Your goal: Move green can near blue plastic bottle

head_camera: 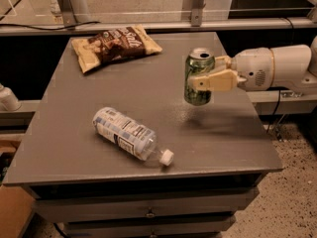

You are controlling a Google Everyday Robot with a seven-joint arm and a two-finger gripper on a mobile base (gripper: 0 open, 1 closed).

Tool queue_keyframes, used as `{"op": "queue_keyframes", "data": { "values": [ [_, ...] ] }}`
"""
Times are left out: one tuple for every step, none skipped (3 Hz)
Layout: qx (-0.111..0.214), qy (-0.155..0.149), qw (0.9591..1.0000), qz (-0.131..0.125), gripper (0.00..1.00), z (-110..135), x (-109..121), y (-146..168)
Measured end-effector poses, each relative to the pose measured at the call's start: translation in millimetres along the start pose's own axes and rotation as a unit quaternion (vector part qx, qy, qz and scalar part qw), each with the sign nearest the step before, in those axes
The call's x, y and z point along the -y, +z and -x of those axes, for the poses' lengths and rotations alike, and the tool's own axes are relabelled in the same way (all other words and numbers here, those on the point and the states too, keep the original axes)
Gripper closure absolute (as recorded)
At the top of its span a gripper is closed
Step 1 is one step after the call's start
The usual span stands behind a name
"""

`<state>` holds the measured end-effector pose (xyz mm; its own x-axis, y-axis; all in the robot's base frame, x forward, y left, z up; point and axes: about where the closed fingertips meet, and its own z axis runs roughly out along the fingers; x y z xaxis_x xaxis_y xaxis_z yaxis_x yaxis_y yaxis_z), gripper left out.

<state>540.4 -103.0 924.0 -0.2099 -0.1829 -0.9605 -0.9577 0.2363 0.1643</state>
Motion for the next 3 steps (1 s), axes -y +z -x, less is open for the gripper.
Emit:
{"op": "queue_keyframes", "data": {
  "values": [
    [-0.002, -0.022, 0.9982, 0.056, 1.00, -23.7, -42.0, 18.0],
    [0.007, -0.037, 0.9944, 0.099, 1.00, -41.8, -71.9, 35.9],
    [0.022, -0.051, 0.9888, 0.138, 1.00, -50.2, -96.6, 53.6]
  ]
}}
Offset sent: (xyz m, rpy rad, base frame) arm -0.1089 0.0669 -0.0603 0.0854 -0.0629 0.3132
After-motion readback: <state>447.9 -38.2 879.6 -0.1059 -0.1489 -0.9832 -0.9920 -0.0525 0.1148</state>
